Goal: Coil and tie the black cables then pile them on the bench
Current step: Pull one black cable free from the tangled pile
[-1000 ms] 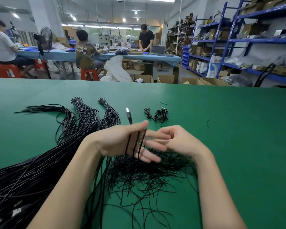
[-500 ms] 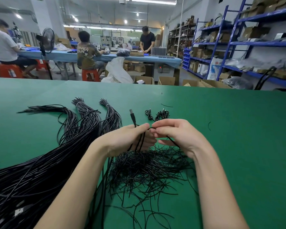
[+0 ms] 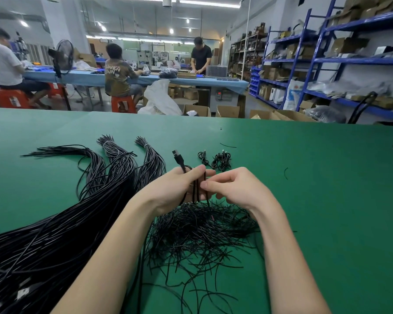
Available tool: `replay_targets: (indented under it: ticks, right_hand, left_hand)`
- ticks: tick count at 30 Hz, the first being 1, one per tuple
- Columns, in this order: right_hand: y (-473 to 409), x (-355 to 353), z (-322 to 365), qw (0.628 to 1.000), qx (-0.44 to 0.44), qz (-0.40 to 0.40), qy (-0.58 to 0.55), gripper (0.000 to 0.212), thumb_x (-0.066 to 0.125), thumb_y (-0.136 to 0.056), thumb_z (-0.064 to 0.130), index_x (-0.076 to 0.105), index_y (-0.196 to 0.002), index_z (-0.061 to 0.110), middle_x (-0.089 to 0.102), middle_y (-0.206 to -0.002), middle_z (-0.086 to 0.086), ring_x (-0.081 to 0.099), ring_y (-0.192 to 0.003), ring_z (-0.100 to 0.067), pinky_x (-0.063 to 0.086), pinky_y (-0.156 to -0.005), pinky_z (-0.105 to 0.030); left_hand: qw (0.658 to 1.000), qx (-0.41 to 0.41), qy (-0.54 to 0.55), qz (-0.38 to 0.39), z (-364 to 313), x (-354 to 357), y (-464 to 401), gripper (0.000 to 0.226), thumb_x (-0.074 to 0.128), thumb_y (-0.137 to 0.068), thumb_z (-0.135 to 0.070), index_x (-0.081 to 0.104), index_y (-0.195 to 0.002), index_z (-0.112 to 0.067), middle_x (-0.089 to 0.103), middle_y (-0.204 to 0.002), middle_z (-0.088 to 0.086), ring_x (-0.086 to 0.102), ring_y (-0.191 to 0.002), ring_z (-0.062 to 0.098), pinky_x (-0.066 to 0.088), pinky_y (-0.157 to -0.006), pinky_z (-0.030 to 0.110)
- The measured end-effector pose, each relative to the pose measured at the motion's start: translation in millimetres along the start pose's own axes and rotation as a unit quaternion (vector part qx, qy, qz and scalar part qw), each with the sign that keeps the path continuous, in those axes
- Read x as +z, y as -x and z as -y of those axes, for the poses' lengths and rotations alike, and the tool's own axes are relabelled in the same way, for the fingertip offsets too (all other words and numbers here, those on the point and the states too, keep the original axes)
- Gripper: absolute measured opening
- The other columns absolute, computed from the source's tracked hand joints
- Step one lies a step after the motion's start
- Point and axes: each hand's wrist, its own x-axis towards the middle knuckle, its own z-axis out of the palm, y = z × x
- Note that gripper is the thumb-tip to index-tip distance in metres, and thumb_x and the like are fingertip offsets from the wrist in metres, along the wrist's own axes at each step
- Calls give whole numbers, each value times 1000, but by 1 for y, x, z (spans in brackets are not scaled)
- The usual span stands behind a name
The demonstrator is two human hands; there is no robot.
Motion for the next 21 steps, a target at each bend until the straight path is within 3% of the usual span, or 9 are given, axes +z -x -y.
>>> replay_targets:
  ticks: [4,7,9,12,14,16,18,20,21]
  right_hand:
    - [1,9,-2,995,-1,-42,-93,13,83,-81,2,76,-71,8,73,-61,6,68,-56,-20,57,-56,-25]
    - [3,15,-4,989,-9,-84,-119,14,83,-76,-4,71,-73,2,73,-61,-10,75,-58,-23,57,-51,-23]
    - [3,11,-4,992,-17,-58,-109,13,84,-76,-2,72,-75,2,74,-66,-16,76,-63,-25,59,-55,-25]
    - [9,-8,-7,992,-1,46,-115,11,86,-81,13,77,-83,6,78,-77,-12,78,-76,-22,60,-64,-25]
    - [9,-20,-11,997,-12,-21,-70,21,83,-83,36,79,-82,16,77,-74,2,73,-69,-8,53,-61,-25]
    - [8,-26,-14,993,-39,-98,-54,34,78,-79,59,78,-90,28,76,-82,14,71,-75,0,51,-68,-24]
    - [9,-21,-11,990,-74,-19,-120,44,78,-77,64,75,-107,33,76,-103,16,71,-92,-4,55,-78,-24]
    - [9,-8,-10,981,-97,75,-150,37,77,-81,50,74,-112,30,76,-108,10,69,-84,-8,52,-69,-15]
    - [10,-3,-8,976,-114,104,-152,28,76,-84,43,75,-106,28,76,-100,8,65,-76,-6,49,-61,-12]
  left_hand:
    - [999,-4,28,24,1,5,0,34,49,-104,-24,69,-120,-1,72,-110,22,65,-86,28,57,-89,36]
    - [999,-3,29,19,4,4,-2,36,56,-101,-20,65,-124,5,69,-108,22,65,-79,24,58,-86,35]
    - [999,-5,40,4,6,4,-4,34,58,-100,-18,66,-121,7,71,-104,21,67,-74,22,60,-80,34]
    - [999,-4,46,3,6,0,-4,28,55,-101,-16,69,-111,6,74,-95,19,71,-74,22,63,-75,30]
    - [999,3,35,30,4,-5,-2,27,52,-103,-15,69,-105,6,74,-86,17,73,-83,25,63,-78,31]
    - [995,8,0,99,2,-5,3,26,48,-105,-17,65,-99,2,60,-63,2,68,-74,22,59,-71,29]
    - [982,17,-23,189,2,3,9,25,44,-107,-19,59,-94,-5,36,-54,-7,49,-56,14,47,-62,25]
    - [969,20,-23,245,2,12,13,22,44,-104,-15,55,-87,-8,24,-55,-6,34,-48,11,38,-56,24]
    - [966,17,-27,258,3,15,14,21,44,-102,-12,54,-84,-9,23,-54,-5,30,-47,11,35,-55,25]
